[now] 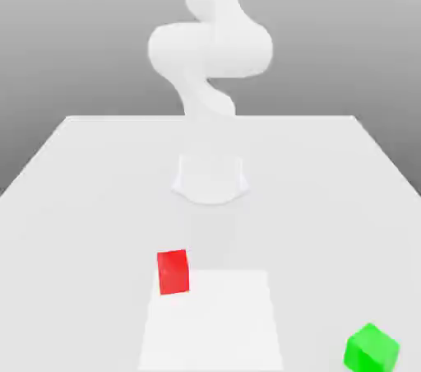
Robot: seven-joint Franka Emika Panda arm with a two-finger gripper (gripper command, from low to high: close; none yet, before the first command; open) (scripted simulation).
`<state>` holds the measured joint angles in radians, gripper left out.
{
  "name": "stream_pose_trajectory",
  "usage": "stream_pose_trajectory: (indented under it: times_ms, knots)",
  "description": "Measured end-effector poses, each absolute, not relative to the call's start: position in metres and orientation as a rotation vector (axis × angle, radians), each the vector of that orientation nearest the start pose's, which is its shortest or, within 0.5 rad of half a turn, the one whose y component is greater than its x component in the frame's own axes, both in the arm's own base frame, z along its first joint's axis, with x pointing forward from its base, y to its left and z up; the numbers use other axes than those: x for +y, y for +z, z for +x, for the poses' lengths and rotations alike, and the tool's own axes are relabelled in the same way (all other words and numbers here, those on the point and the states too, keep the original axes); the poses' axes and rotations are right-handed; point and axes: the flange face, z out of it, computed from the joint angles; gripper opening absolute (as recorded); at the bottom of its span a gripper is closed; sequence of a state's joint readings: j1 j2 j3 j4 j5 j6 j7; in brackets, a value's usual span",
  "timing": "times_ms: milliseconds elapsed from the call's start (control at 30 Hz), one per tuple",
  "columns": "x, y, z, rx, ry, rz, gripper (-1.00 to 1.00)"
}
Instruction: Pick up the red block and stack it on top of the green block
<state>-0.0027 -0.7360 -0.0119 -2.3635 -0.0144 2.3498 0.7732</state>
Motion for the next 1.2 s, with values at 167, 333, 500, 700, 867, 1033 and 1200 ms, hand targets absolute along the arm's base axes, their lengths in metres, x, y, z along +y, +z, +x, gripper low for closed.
stream_pose_trajectory:
  times_ms: [167, 333, 500, 700, 867, 1033, 1200]
  knots:
    - [-0.026, 0.537, 0.414, 1.038, -0.755, -2.690, 0.00]
    - [-0.044, 0.411, 0.415, 1.020, -0.515, -2.836, 0.00]
    - [-0.058, 0.285, 0.376, 0.977, -0.213, -2.950, 0.00]
    - [-0.063, 0.176, 0.337, 0.936, -0.005, -2.997, 0.00]
    - [-0.064, 0.145, 0.334, 0.938, 0.000, -2.999, -1.00]
    - [-0.064, 0.142, 0.333, 0.939, 0.001, -2.999, -1.00]
    - [-0.064, 0.174, 0.335, 0.939, 0.001, -2.997, -1.00]
